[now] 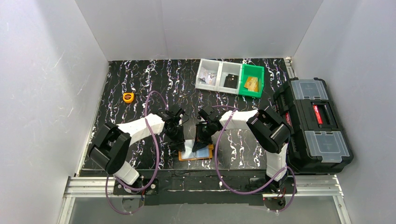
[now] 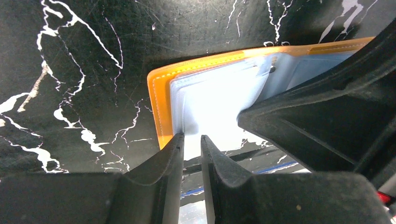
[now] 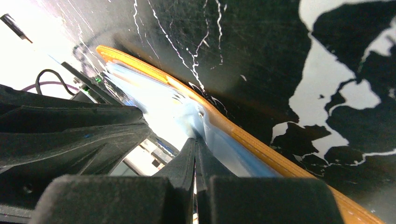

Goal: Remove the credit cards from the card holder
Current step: Remove the credit card from the card holder.

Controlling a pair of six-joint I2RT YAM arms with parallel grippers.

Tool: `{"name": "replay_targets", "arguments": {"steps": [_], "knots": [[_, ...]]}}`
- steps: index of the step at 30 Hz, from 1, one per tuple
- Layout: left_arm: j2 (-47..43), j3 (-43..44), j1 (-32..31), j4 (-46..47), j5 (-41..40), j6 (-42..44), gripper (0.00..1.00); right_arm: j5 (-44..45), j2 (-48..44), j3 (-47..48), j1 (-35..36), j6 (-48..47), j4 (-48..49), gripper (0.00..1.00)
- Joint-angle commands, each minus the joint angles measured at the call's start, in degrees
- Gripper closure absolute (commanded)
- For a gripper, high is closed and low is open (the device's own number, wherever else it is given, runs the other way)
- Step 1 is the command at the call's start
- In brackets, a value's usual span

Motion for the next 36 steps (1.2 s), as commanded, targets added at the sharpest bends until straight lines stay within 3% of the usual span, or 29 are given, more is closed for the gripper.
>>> {"name": "replay_targets", "arguments": {"steps": [1, 8, 18, 21, 36], "knots": [[1.31, -1.03, 0.24, 0.89, 1.03, 0.86, 0.81, 9.49, 3.98, -3.24, 0.27, -1.95, -4.12, 0.99], [3.53, -1.78, -0.42, 3.24, 2.58, 0.07, 0.84, 9.21, 3.69, -3.37, 0.24, -2.16, -3.68, 0.97], [6.52, -2.08, -0.93, 6.06, 3.62, -2.13, 0.96, 8.62, -0.02, -5.65, 0.24, -1.59, -1.02, 0.57], [6.54, -2.01, -0.95, 6.48, 4.1, -2.41, 1.0, 8.41, -1.19, -5.96, 0.24, -1.11, -0.77, 0.55], [0.09, -0.04, -0.92, 7.14, 6.73, -2.76, 1.0, 12.35, -15.53, -0.51, -0.91, -3.76, -8.69, 0.44]]}}
